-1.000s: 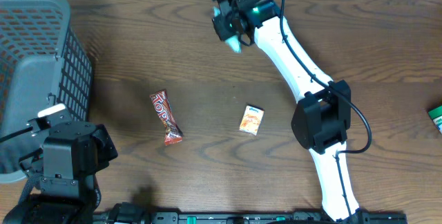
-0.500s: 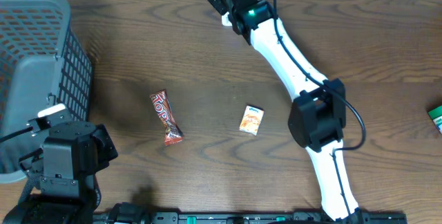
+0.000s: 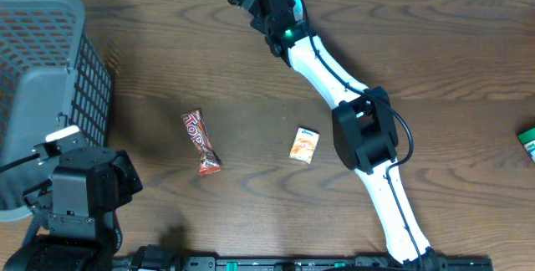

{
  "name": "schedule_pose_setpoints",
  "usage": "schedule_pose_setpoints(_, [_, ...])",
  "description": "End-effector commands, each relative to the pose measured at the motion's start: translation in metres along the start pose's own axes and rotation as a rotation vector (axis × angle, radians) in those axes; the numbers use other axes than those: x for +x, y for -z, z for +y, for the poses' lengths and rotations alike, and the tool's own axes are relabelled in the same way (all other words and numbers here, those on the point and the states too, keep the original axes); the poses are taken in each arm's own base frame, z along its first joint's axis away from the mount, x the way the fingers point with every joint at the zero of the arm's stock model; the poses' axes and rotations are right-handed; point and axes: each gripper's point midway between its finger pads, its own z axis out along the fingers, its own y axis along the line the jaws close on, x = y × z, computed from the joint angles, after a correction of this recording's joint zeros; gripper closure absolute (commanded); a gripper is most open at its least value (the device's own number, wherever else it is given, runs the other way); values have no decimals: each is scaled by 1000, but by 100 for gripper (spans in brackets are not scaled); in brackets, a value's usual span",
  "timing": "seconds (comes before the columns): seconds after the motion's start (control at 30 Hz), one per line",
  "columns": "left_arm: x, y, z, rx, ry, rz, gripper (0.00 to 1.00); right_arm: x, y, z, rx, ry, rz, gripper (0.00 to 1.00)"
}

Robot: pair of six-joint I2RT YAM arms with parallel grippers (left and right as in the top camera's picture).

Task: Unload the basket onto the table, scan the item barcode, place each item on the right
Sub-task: 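Hold the wipes pack under the scanner, then carry the wipes pack right and drop it near the jar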

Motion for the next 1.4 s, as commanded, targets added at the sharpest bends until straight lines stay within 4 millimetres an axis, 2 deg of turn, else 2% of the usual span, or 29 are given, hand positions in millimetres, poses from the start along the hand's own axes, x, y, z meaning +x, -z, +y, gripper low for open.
schedule_pose_setpoints(0.0, [-1,0,2,-11,-8,-3,2,1,1,1,9,24,20,99])
schedule_pose_setpoints(0.13, [-1,0,2,-11,-8,-3,2,4,12,12,-39,52,65,99])
schedule_pose_setpoints(0.27, [-1,0,2,-11,-7,-3,2,5,31,7,-70,70,112,99])
schedule_pose_setpoints(0.43, [-1,0,2,-12,-8,-3,2,9,70,-18,-28,29,223,99])
schedule_pose_setpoints(0.53, [-1,0,2,-11,-8,-3,2,31,103,-37,32,12,373,99])
schedule_pose_setpoints(0.67, [-1,0,2,-11,-8,-3,2,79,152,-59,99,-82,609,99])
schedule_pose_setpoints(0.9, [-1,0,2,-11,-7,-3,2,198,214,-94,250,-422,1028,99])
schedule_pose_setpoints(1.03, [-1,0,2,-11,-8,-3,2,264,248,-120,344,-581,1231,99])
schedule_pose_setpoints(1.13, [-1,0,2,-11,-8,-3,2,308,260,-141,401,-677,1311,99])
schedule_pose_setpoints(1.23, [-1,0,2,-11,-8,-3,2,352,262,-162,468,-785,1337,99])
schedule_pose_setpoints(1.37, [-1,0,2,-11,-7,-3,2,408,265,-175,514,-861,1374,99])
